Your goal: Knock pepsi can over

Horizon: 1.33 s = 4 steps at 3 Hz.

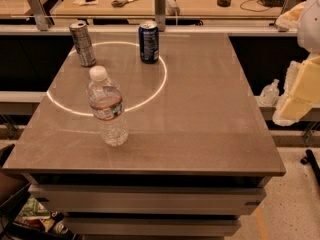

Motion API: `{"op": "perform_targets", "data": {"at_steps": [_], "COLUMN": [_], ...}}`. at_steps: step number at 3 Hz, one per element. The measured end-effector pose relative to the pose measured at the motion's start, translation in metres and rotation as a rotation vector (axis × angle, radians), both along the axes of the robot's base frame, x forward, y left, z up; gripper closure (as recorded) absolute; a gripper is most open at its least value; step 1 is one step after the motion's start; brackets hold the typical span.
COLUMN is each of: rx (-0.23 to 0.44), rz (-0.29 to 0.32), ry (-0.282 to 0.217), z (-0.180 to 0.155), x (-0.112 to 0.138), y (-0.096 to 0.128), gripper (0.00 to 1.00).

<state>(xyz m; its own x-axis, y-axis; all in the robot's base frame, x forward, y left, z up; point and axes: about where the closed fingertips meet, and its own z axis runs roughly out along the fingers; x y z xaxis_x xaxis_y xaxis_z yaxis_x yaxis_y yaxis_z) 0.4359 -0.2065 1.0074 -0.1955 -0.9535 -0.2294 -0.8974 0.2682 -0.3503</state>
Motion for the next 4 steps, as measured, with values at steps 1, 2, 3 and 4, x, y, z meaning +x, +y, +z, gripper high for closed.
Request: {"op": "perform_targets", "data": {"at_steps": [1,2,3,4], "rx": [0.0,0.035,0.13,0.294], "rz": [0.0,-0.022,-0.056,-0.088], "ry": [0.0,-0.034,-0.094,-0.154], "z": [0.0,0.003,0.006,-0.002], "x": [0.0,0.008,0.025,0.046], "y": [0.0,-0.002,0.001,0.015], "gripper": [0.0,0.0,0.0,0.0]}}
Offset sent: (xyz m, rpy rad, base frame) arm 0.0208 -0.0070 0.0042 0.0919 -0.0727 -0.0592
